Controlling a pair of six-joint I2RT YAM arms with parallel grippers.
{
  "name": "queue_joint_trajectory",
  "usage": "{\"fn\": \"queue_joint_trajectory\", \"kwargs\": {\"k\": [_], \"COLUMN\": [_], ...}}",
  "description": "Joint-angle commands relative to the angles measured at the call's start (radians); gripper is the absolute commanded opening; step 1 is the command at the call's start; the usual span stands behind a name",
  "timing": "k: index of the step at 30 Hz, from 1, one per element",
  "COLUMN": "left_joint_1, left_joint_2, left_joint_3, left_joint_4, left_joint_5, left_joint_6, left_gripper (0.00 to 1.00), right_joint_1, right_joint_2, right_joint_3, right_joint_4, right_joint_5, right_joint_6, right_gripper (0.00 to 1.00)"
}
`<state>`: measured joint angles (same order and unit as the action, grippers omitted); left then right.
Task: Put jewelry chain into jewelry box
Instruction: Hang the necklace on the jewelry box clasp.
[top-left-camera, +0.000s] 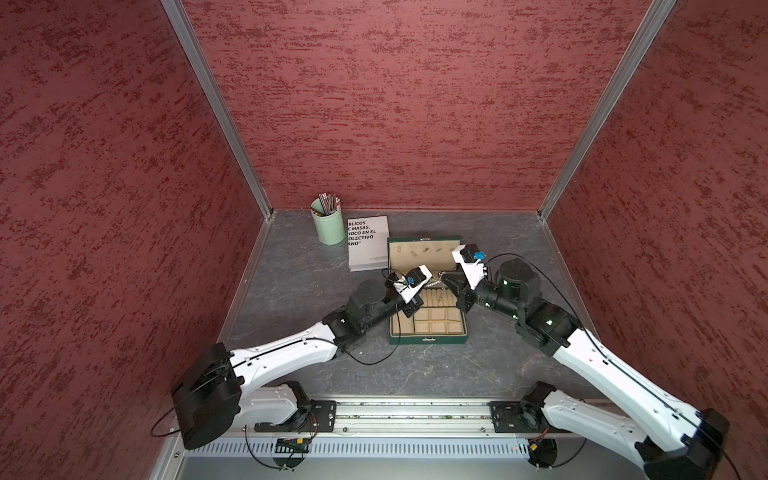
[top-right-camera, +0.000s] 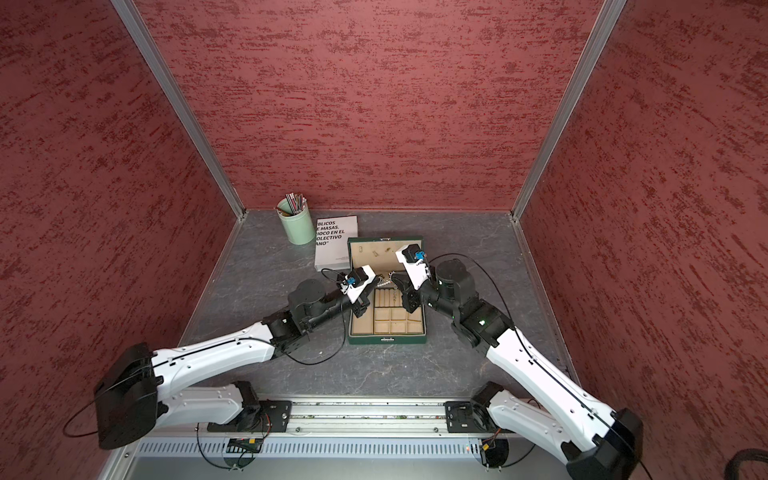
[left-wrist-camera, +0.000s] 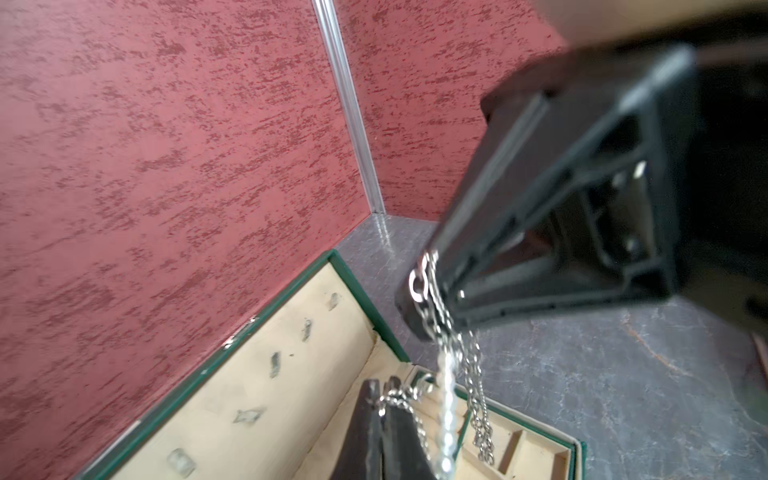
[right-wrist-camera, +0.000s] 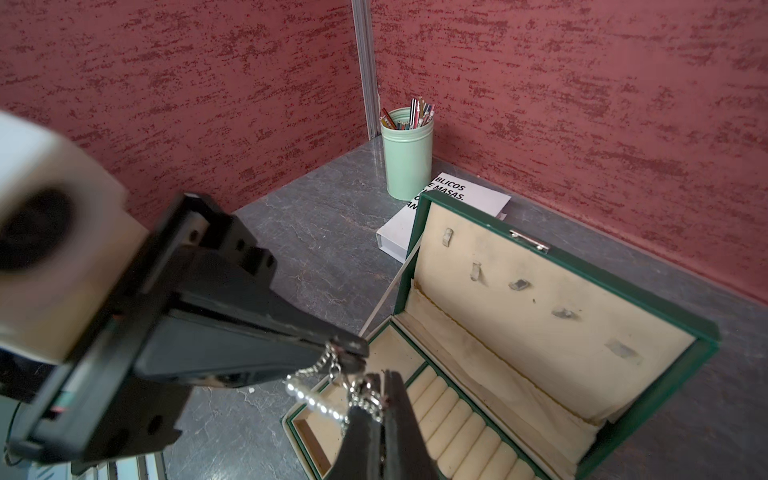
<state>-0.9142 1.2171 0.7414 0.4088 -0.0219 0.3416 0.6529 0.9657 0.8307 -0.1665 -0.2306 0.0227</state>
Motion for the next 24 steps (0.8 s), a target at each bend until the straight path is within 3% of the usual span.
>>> {"fn": "queue_joint_trajectory", "kwargs": {"k": [1,8,24], "left_joint_1": [0.008,0.056,0.118], "left_joint_2": [-0.044,-0.045,0.112], "left_joint_3": [0.069,0.188,0.334], "left_joint_4": [-0.18,-0.303,-0.318], "left_joint_5": [-0.087,-0.111,-0.115], "left_joint_6": [0.085,0.116,0.096], "left_gripper": [0.0,0.0,0.0], "right_joint_1": [0.01,0.01,0.009], "right_joint_2": [0.046,0.187,0.389], "right_joint_3": [-0.056,-0.093,-0.042], "right_joint_4": [0.232,0.432,0.594], "right_joint_5": [0.028,0.021,0.002], "right_joint_6": [0.107,0.166,0.193], "right_gripper": [0.0,0.05,0.14]}}
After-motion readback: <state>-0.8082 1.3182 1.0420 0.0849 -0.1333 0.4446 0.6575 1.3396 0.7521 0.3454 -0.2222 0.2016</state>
